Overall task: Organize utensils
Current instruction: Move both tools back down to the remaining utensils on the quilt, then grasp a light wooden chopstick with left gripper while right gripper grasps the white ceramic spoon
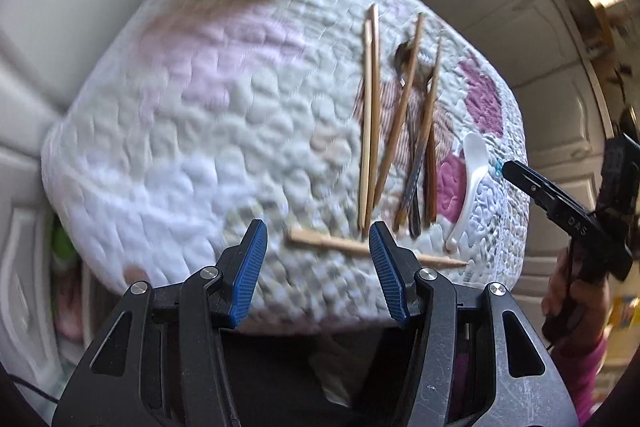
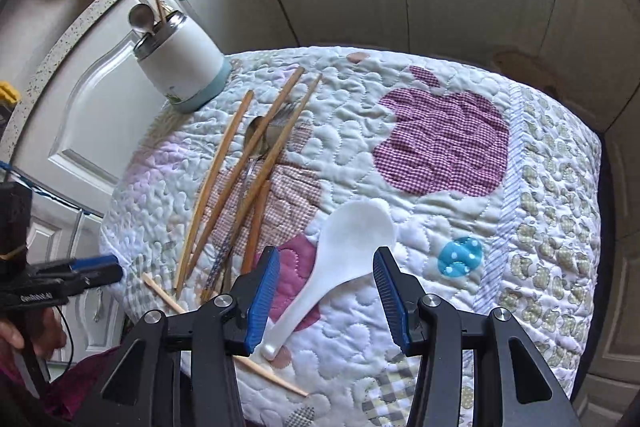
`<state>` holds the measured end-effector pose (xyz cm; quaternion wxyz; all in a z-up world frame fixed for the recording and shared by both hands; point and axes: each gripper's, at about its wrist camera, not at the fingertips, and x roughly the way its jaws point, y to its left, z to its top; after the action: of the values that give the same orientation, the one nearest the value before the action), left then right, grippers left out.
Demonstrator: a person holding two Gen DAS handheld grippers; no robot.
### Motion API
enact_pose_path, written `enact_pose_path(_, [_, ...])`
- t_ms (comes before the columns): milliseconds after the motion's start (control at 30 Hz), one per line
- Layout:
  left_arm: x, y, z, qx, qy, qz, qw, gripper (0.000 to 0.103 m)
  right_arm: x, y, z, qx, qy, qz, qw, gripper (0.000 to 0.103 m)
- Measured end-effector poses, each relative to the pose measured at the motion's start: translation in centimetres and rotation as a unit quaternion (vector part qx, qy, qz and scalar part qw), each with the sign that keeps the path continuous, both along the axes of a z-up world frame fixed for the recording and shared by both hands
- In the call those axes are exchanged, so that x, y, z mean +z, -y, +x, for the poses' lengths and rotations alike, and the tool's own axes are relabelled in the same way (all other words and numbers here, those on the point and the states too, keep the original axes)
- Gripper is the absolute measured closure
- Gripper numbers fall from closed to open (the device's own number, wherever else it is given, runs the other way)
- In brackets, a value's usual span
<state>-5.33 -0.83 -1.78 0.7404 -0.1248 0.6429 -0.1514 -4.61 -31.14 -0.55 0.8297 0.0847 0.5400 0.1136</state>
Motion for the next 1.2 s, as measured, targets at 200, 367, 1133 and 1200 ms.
enact_pose_path(200, [-1.4, 1.7, -0.4, 0.056, -0.024, 0.017, 0.9980, 0.050, 0.8, 0.2, -0.8, 0.005, 0.016, 0.016, 1.000, 0.056])
enact_pose_path(367, [-2.4, 2.7, 0.1, 0.079, -0.026, 0.037, 0.9959, 0.050, 1.0, 2.1, -1.2, -0.019, 0.018, 0.033, 0.999, 0.056])
enact_pose_path(1133, [-1.5, 0.5, 7.2, 0.064, 0.032, 0.017, 0.9973, 0.095, -3.7, 3.1, 1.4, -0.074, -0.054, 0.045, 0.995, 0.055])
enact_pose_path(1200, [-1.6, 0.6, 7.8, 0.063, 0.030, 0.017, 0.9974, 0.095, -4.3, 3.0, 2.0, -0.081, -0.056, 0.047, 0.994, 0.055])
